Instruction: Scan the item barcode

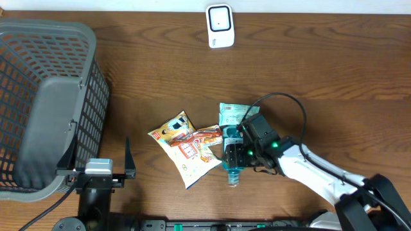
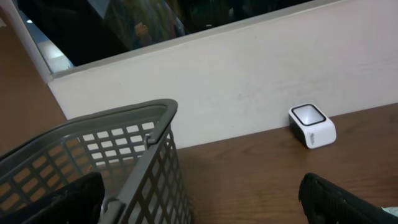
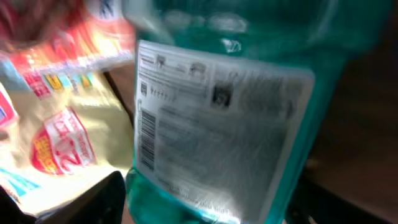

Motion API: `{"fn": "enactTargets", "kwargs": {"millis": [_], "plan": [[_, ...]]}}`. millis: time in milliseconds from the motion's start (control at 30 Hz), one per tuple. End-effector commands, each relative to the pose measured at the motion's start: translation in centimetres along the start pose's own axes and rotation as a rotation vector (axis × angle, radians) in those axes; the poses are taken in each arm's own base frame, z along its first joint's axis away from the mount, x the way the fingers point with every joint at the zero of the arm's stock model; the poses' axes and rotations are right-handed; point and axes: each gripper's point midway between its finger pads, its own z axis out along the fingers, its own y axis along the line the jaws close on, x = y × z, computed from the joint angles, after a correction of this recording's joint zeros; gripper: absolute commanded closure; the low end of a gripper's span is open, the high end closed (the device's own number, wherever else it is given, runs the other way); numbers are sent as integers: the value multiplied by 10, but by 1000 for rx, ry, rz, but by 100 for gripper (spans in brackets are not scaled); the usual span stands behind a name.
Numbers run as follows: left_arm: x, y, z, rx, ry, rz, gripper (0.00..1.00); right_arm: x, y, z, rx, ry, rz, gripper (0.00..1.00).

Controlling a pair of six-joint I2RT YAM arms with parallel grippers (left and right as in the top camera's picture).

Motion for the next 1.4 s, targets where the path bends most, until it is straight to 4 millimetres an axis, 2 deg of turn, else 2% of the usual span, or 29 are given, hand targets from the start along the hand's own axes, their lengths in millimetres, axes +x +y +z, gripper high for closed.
{"fn": "enactTargets", "kwargs": {"millis": [0, 67, 133, 300, 433, 600, 700, 800, 900, 1033, 1200, 1367], "plan": [[-4, -2, -2, 13, -14, -18, 0, 35, -33, 23, 96, 121, 30, 36], [-4, -2, -2, 14, -15, -18, 0, 35, -33, 23, 95, 121, 16, 41], [-4, -2, -2, 14, -15, -18, 0, 36, -34, 23, 97, 124, 9, 53], [-4, -2, -2, 13, -15, -18, 0, 35, -34, 23, 96, 125, -17, 65], [-4, -2, -2, 14, -15, -18, 0, 33, -35, 21, 97, 121, -6, 83], [-4, -2, -2, 13, -15, -18, 0, 22, -39, -3, 134, 106, 19, 90], [-4, -2, -2, 13, -14, -18, 0, 12, -50, -24, 244, 60, 31, 91], [-4, -2, -2, 13, -15, -18, 0, 1, -75, -53, 434, -30, 102, 90], [-4, -2, -2, 13, -15, -18, 0, 0, -89, -66, 527, -77, 150, 89], [-4, -2, -2, 13, -15, -18, 0, 3, -94, -66, 550, -82, 201, 87], [-4, -2, -2, 13, -15, -18, 0, 2, -94, -64, 550, -82, 204, 69], [-4, -2, -2, 13, -15, -18, 0, -2, -93, -63, 540, -95, 190, 64]]}}
